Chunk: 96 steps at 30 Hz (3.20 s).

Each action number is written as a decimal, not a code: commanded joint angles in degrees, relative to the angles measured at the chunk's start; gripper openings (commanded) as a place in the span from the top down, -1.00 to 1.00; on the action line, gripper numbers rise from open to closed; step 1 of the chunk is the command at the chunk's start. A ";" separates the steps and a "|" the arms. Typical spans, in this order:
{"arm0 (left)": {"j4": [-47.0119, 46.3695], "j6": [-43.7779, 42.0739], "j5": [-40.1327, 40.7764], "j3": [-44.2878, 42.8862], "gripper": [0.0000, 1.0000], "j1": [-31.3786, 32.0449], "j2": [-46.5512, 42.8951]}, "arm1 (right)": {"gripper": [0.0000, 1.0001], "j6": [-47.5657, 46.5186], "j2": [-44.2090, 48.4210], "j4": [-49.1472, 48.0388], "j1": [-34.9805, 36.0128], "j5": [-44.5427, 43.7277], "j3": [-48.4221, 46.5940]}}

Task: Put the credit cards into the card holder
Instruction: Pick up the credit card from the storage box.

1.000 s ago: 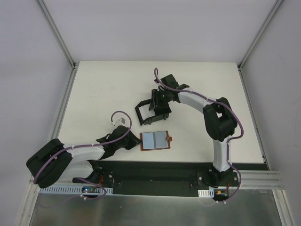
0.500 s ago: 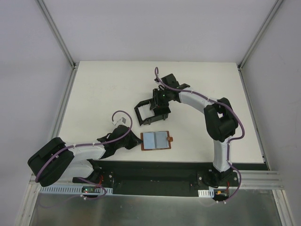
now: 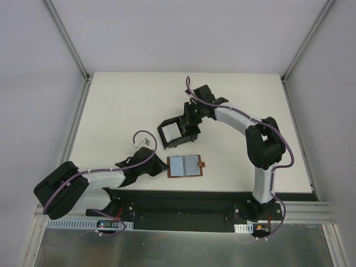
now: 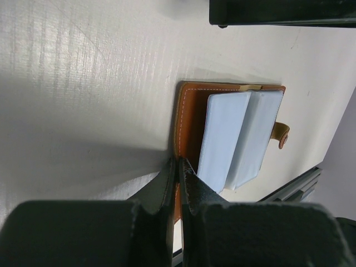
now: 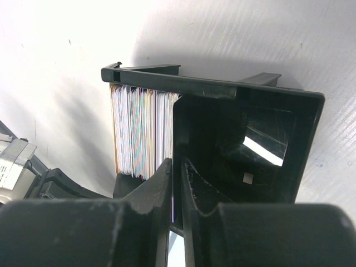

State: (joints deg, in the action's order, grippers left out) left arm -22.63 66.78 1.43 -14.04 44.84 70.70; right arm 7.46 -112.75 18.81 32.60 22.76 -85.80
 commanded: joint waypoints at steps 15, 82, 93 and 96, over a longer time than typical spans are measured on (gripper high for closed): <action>5.23 -2.53 -1.34 -0.11 1.00 -0.90 3.83 | 0.81 1.15 4.03 0.00 -0.26 2.28 -0.69; 4.53 -2.80 -3.63 0.07 1.00 -1.77 4.71 | 0.25 1.41 -1.86 2.64 3.26 4.22 -5.78; 4.26 -2.89 -3.89 0.16 1.00 -1.77 5.07 | 0.13 1.50 -1.42 2.55 3.00 2.99 -5.52; 4.18 -2.89 -3.80 0.16 1.00 -1.86 4.98 | -0.06 0.89 -1.86 2.72 3.00 1.58 -6.22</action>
State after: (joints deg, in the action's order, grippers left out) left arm -25.08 66.57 -2.81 -15.27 43.40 74.26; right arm 8.88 -117.89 21.71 35.51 25.78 -91.46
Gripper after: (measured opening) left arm 0.007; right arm 0.475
